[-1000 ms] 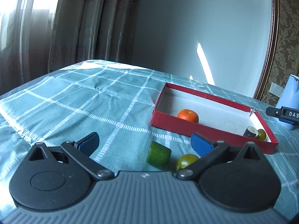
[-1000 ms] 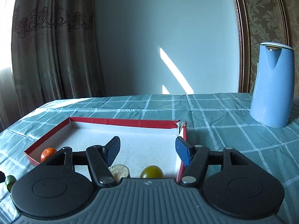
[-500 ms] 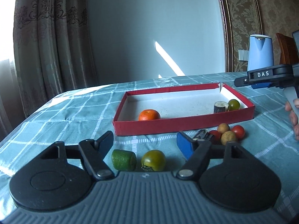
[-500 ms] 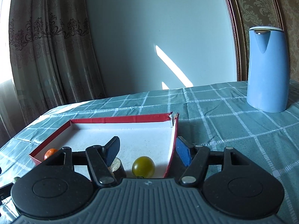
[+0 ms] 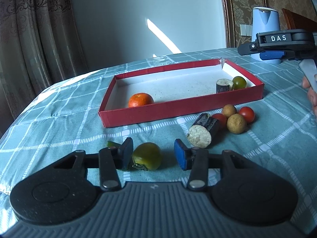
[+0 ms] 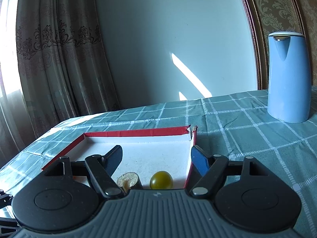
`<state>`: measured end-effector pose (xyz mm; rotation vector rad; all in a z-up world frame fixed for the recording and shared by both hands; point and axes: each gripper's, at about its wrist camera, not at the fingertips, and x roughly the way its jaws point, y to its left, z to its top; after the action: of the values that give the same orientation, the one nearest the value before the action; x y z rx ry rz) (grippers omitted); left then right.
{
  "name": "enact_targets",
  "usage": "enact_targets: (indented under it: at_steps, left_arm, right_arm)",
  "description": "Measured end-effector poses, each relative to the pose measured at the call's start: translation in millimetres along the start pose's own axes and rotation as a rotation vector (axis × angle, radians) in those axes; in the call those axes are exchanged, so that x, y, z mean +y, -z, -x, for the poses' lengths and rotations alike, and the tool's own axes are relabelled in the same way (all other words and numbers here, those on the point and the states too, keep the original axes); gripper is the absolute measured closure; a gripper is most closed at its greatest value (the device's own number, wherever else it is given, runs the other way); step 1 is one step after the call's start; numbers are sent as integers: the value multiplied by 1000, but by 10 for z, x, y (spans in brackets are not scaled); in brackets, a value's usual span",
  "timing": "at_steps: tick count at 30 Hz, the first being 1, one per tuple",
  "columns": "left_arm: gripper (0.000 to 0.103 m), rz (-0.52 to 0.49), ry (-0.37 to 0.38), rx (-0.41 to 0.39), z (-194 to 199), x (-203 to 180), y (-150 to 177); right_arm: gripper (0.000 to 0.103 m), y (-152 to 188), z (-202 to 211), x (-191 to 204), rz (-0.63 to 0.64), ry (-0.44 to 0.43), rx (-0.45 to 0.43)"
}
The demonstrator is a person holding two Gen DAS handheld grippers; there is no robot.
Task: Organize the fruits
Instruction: 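Reach the left tool to the dark green tomato and grasp it, then carry the green tomato into the tray with the left tool while the right tool returns to the fruit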
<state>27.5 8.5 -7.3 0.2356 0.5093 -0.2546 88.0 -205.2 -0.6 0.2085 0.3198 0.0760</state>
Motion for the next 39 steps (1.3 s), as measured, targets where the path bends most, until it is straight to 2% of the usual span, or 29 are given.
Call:
enact_targets:
  at_steps: [4,9,17,21,24,30,39]
  left_arm:
    - [61,-13,-5,9,-20,-15,-3]
    - [75,-16,-43,14,-16,-16,-4]
    - [75,-32,-36,16,-16,-16,8]
    - [74,-20,-88,72,-117,-2,-1]
    - [75,45,-47,59,-77,109,11]
    - [75,89,-52,1,35,166,-34]
    - [75,118,-57,-57,-115,87,-472]
  right_arm:
    - [27,-6,0,-4,-2,3,1]
    - [27,1,-12,-15,-4,6,7]
    - [27,-3,-6,-15,-6,0,11]
    - [27,-6,-1,-16,-6,2,7]
    - [27,-10,8,-21,-11,-1,0]
    - [27,-8,13,-16,-5,-5,-1]
    - [27,25,-14,27,11,8,37]
